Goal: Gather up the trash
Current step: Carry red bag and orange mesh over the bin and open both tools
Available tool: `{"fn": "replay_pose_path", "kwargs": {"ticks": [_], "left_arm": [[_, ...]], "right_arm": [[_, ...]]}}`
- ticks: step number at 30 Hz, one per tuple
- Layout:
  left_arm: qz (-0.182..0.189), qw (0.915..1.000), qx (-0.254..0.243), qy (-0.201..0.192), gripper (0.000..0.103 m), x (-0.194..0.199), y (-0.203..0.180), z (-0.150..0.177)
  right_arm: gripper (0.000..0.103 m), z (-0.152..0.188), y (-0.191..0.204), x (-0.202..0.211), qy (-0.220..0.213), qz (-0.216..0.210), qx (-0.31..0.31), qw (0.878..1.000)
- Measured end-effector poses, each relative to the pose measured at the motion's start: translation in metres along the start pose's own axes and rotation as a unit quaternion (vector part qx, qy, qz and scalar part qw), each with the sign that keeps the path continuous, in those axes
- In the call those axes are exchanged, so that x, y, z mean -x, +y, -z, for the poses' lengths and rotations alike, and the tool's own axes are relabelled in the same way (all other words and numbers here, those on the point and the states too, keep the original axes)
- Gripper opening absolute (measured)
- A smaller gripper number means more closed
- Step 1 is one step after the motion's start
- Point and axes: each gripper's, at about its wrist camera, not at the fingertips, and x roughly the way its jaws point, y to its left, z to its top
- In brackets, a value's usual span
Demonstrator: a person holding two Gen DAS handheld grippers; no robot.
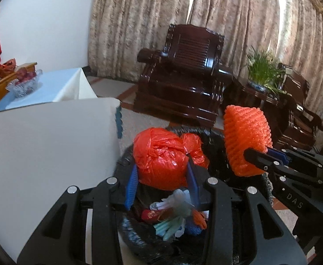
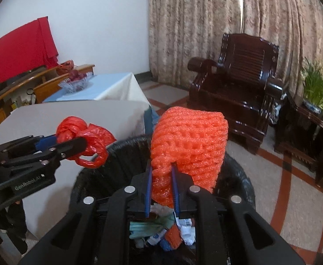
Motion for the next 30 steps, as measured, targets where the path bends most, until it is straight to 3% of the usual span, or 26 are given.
{"fn": "replay_pose_path", "kwargs": {"ticks": [5, 7, 9, 11, 16, 22, 30], "left_arm": [[0.010, 0.9998, -0.002, 0.015, 0.040, -0.022, -0.001, 0.007], [0.015, 0.9995, 0.002, 0.026, 0.055, -0.030, 0.000, 0.008], [0.021, 0.9992, 0.007, 0.034, 0.068, -0.035, 0.001, 0.008], [0.021, 0.9991, 0.014, 0.034, 0.072, -0.036, 0.006, 0.009], [0.013, 0.9994, 0.018, 0.027, 0.080, -0.030, 0.013, 0.006], [0.002, 0.9995, 0.028, 0.014, 0.081, -0.019, 0.023, -0.001], [-0.014, 0.9993, 0.034, 0.007, 0.081, -0.012, 0.034, -0.004]], "right_arm": [[0.020, 0.013, -0.008, -0.017, 0.025, 0.003, 0.001, 1.000], [0.023, 0.018, -0.011, -0.024, 0.039, 0.007, 0.004, 0.999], [0.037, 0.022, -0.014, -0.029, 0.052, 0.014, 0.002, 0.999], [0.063, 0.026, -0.015, -0.030, 0.062, 0.015, -0.001, 0.998], [0.079, 0.031, -0.015, -0.030, 0.074, 0.021, 0.005, 0.997], [0.080, 0.033, -0.009, -0.028, 0.086, -0.008, 0.012, 0.996], [0.080, 0.025, -0.006, -0.018, 0.066, -0.024, 0.001, 0.998]]}}
